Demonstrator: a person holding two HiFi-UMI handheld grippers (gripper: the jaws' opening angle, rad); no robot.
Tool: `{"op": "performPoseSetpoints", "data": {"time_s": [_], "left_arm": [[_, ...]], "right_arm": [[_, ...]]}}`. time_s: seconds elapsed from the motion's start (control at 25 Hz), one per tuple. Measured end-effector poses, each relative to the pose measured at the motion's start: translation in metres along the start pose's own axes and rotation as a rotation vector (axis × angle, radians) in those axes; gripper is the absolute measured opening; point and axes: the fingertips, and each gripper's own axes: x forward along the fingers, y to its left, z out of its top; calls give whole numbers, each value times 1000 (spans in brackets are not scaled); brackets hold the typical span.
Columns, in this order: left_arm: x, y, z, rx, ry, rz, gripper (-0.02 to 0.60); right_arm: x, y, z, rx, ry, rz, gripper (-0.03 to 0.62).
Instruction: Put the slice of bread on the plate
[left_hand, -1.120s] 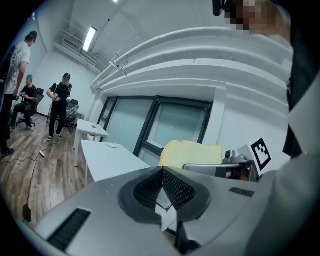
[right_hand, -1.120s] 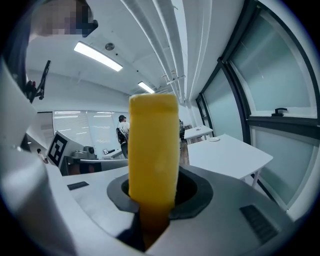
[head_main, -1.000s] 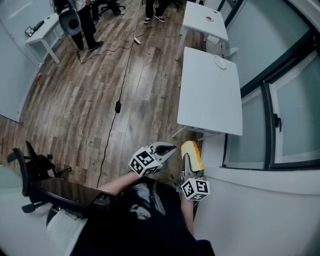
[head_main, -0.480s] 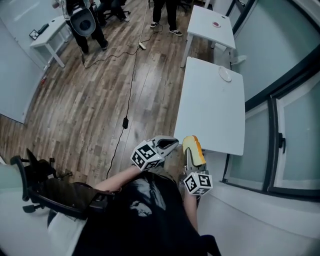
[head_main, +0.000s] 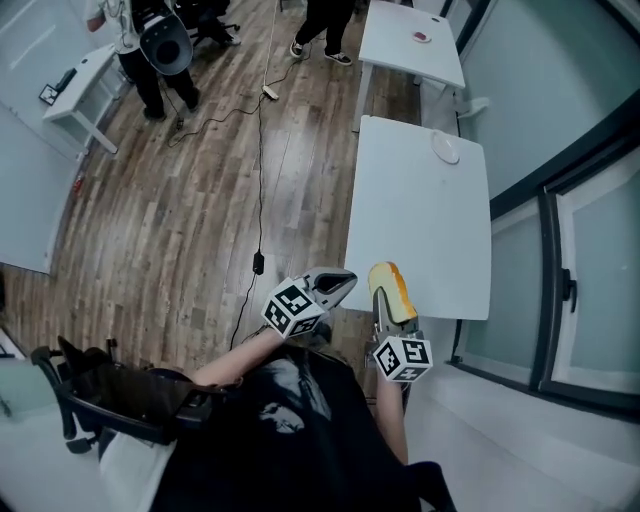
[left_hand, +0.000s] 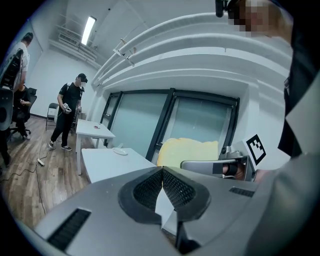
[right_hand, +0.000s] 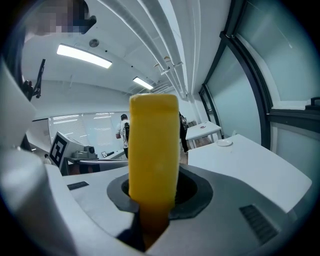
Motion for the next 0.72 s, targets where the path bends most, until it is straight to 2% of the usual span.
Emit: {"op": "performPoseSetpoints", "data": {"time_s": [0.44,0.72], "left_arm": [[23,88,29,36,63,-193,6],[65,124,41,38,97,-260,6]], "right_arm": [[87,-5,25,28,-41,-184,97],[112,-35,33,52,-41,-278,97]]}}
